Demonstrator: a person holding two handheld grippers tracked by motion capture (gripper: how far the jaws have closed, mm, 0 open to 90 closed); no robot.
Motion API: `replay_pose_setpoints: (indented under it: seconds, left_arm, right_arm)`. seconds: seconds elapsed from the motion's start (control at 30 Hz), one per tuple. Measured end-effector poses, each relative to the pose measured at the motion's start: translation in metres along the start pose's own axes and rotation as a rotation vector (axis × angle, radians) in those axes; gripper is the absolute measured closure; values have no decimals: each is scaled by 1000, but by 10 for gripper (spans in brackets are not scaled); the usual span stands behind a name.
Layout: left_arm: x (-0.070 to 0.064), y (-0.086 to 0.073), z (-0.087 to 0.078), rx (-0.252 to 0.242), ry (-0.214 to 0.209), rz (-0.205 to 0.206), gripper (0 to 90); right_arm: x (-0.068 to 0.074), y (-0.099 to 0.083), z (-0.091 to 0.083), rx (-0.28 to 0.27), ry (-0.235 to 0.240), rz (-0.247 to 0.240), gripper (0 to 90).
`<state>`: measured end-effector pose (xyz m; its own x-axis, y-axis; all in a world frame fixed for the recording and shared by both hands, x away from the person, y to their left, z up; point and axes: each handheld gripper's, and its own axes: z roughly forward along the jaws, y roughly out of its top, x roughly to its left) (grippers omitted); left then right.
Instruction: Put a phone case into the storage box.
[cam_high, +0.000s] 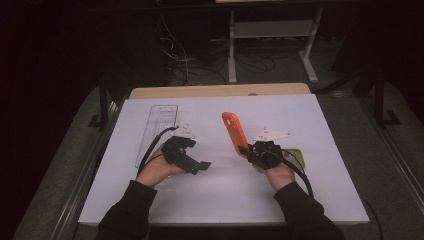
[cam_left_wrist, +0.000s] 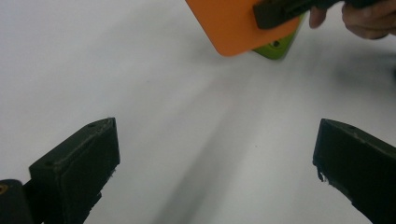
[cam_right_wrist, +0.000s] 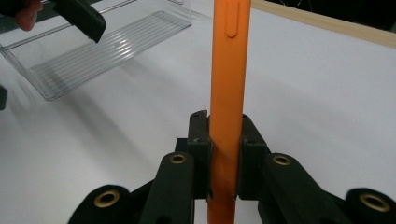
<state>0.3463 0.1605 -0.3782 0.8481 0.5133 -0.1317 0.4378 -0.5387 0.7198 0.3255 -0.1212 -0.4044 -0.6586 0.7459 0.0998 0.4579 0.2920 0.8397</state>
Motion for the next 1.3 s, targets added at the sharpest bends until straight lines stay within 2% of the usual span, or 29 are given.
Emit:
replay_pose_setpoints:
  seconds: [0.23,0.47,0.6,0.67,0.7,0.83,0.97,1.0,1.1,1.23,1.3]
  left_arm:
    - [4,11,-2,-55,-6,-33,0]
    - [6,31,-3,-101,-30,-50,0]
    - [8,43,-3,-119,-33,-42,0]
    - [8,47,-3,-135,-39,-61,0]
    - [9,49,-2,-136,-38,-55,0]
    - [10,55,2,-146,-58,-82,0]
    - [12,60,6,-145,-64,-75,0]
    - [11,61,8,-158,-68,-99,0]
    - [10,64,11,-161,-70,-106,0]
    - [9,67,16,-166,-78,-91,0]
    - [8,68,19,-175,-80,-111,0]
  right_arm:
    - [3,-2,0,4,-5,-2,777]
    - [4,-1,-2,-7,5,7,777]
    - [5,-1,-2,-16,5,1,777]
    - [5,-1,-3,-14,7,3,777]
    - [6,-1,-3,-14,7,5,777]
    - [7,-1,-2,-26,13,12,777]
    - [10,0,-3,-32,20,10,777]
    - [11,0,-3,-32,26,9,777]
    - [14,1,-3,-44,31,-1,777]
    - [17,2,-3,-48,44,-1,777]
    - [19,3,-3,-48,49,2,778]
